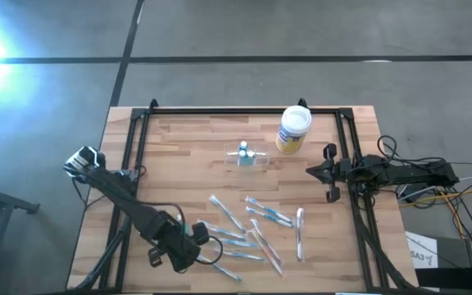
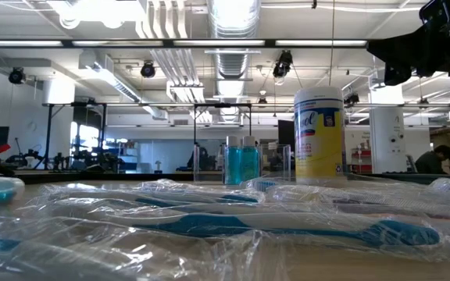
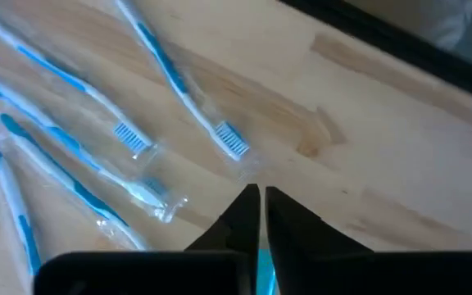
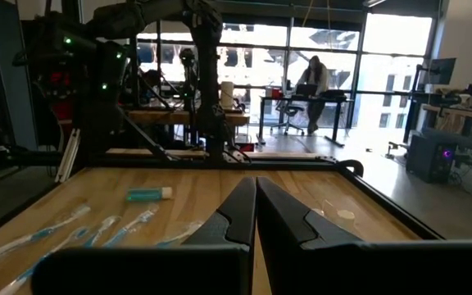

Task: Pick & Place toothbrushing station
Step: Put the blue mouthwash into the transparent organizer

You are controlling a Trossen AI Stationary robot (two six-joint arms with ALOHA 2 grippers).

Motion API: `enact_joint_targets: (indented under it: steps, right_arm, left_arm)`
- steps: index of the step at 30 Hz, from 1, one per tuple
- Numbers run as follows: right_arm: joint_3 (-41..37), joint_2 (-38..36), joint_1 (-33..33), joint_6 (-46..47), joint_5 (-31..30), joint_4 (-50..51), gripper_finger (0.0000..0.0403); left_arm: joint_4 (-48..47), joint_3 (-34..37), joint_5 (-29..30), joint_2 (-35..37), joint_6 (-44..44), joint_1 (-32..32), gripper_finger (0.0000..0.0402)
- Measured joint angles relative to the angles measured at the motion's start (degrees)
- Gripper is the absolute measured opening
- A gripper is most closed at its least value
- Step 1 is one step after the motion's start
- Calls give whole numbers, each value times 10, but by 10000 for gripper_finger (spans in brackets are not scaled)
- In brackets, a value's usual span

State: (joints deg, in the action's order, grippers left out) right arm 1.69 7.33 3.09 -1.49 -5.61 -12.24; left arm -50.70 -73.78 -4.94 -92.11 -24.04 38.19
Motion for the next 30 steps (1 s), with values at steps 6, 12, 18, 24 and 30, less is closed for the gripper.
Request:
enact_joint_targets:
  steps: [6, 12, 18, 24, 30]
  right_arm:
    - [-1, 0, 0, 7, 0, 0, 8]
    - [-1, 0, 0, 14, 0, 0, 8]
    - [-1, 0, 0, 19, 0, 2, 8]
    - [-1, 0, 0, 10, 0, 2, 8]
    - [-1, 0, 0, -35, 0, 2, 8]
  left_arm:
    - [-17, 13, 82, 23, 158, -29, 38]
    - [10, 81, 105, 62, 381, -120, 31]
    - [125, 208, -7, 118, 572, -184, 69]
    - [273, 291, -118, 147, 705, -186, 154]
    - [282, 248, -117, 121, 700, -183, 200]
